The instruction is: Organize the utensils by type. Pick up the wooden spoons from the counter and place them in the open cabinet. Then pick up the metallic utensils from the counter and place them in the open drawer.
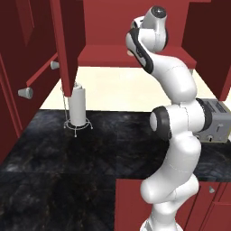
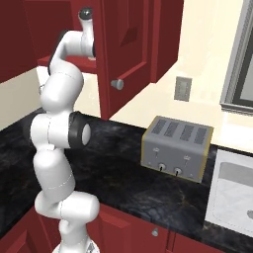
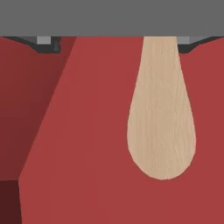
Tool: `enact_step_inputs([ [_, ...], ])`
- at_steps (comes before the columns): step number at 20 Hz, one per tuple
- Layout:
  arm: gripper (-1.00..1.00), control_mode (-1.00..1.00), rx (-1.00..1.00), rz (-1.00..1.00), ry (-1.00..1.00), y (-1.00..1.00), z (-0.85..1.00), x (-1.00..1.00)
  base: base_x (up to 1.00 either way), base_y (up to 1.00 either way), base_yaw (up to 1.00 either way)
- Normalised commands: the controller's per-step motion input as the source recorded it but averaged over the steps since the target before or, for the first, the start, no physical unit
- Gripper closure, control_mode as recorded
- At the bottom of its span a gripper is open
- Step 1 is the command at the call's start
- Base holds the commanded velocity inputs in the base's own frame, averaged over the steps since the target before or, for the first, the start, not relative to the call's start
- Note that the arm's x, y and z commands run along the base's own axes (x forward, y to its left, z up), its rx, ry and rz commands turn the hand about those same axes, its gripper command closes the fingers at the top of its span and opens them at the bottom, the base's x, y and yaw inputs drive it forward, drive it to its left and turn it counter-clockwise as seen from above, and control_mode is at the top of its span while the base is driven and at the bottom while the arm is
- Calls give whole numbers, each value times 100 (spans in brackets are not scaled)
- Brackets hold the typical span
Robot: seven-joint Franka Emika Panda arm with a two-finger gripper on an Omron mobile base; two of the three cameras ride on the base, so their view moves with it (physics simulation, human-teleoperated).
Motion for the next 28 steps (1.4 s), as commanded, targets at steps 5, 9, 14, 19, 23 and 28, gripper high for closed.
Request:
enact_step_inputs([
  [5,-100,-100,0,2,1,-9,-17,-7,0,0,0],
  [9,-100,-100,0,1,0,-14,-11,4,0,0,0],
  [14,-100,-100,0,0,0,-1,-1,26,0,0,0],
  [19,-100,-100,-5,0,-10,-1,0,-21,0,0,0],
  [23,-100,-100,-2,0,-6,0,0,-21,0,0,0],
  [28,-100,-100,-2,0,-1,0,-11,-20,0,0,0],
])
